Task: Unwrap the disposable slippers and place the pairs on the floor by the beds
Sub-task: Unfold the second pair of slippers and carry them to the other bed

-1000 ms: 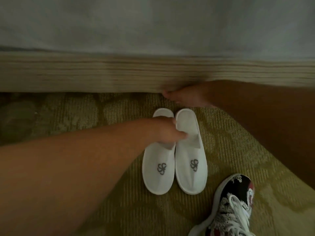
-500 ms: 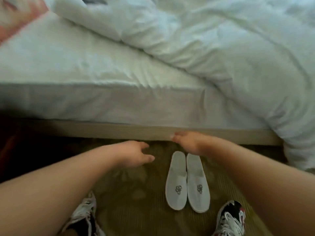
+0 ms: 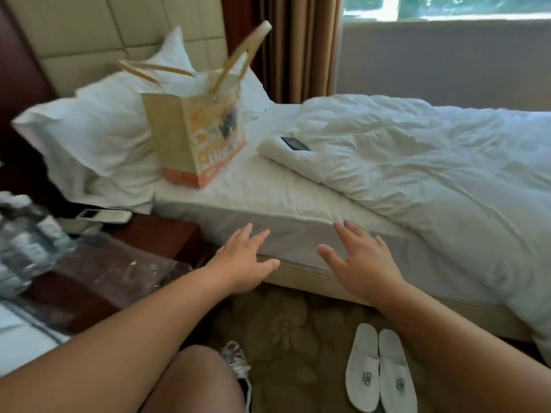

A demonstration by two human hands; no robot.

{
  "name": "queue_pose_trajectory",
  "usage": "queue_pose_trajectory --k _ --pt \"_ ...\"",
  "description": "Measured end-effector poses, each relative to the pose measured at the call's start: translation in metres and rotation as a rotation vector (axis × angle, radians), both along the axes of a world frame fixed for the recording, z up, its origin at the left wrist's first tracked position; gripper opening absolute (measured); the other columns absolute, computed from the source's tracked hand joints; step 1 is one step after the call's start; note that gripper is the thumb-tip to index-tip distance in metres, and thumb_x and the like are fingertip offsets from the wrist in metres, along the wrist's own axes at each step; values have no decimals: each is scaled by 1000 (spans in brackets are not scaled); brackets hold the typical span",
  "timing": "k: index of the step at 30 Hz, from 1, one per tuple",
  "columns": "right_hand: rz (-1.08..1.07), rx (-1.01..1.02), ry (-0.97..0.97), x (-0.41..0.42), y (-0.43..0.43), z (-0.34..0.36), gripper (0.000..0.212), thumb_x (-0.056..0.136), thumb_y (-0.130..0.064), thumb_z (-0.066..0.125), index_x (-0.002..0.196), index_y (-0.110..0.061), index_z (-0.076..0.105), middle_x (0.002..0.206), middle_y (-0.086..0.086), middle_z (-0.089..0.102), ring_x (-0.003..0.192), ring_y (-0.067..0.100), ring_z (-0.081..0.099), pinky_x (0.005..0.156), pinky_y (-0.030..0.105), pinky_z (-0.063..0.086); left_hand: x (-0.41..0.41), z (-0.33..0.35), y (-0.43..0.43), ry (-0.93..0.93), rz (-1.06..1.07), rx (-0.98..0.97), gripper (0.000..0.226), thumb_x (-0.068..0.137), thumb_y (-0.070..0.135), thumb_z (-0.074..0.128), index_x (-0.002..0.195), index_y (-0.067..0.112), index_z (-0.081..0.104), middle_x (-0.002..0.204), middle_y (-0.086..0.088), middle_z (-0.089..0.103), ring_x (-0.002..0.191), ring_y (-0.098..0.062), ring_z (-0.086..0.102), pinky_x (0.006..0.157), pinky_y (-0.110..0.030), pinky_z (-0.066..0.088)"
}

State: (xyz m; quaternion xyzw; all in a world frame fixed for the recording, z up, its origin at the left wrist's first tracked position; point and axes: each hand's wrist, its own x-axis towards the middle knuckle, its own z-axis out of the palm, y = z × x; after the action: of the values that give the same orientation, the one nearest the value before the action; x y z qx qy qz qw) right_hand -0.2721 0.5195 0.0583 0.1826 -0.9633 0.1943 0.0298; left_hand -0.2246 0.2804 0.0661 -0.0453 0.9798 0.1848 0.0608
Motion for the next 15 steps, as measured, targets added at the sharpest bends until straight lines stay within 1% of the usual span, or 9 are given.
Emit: queue_pose_trajectory --k 4,7,12,15 --pt "40 38 70 33 -33 37 80 89 -74 25 155 -30 15 164 -1 14 151 17 8 120 47 9 45 39 -30 75 46 -16 78 87 62 50 152 35 16 161 -1 2 146 -22 3 115 -41 12" --pt "80 46 106 59 -57 57 82 87 -75 24 155 -32 11 165 -1 10 151 17 4 121 47 6 84 53 -53 113 84 -38 78 86 62 51 151 34 19 161 -2 4 146 -22 3 116 -43 14" --pt "152 50 152 96 -99 77 84 85 -76 24 156 -33 8 166 0 5 151 16 3 121 45 5 151 50 -89 125 141 -77 78 86 61 51 151 32 20 161 -6 5 146 -24 3 117 -42 11" --pt "201 46 168 115 -122 81 85 84 -76 24 156 -33 9 165 0 6 151 17 4 120 46 5 190 39 -114 115 192 -56 79 84 64 49 151 33 19 161 -5 4 146 -24 1 117 -43 10"
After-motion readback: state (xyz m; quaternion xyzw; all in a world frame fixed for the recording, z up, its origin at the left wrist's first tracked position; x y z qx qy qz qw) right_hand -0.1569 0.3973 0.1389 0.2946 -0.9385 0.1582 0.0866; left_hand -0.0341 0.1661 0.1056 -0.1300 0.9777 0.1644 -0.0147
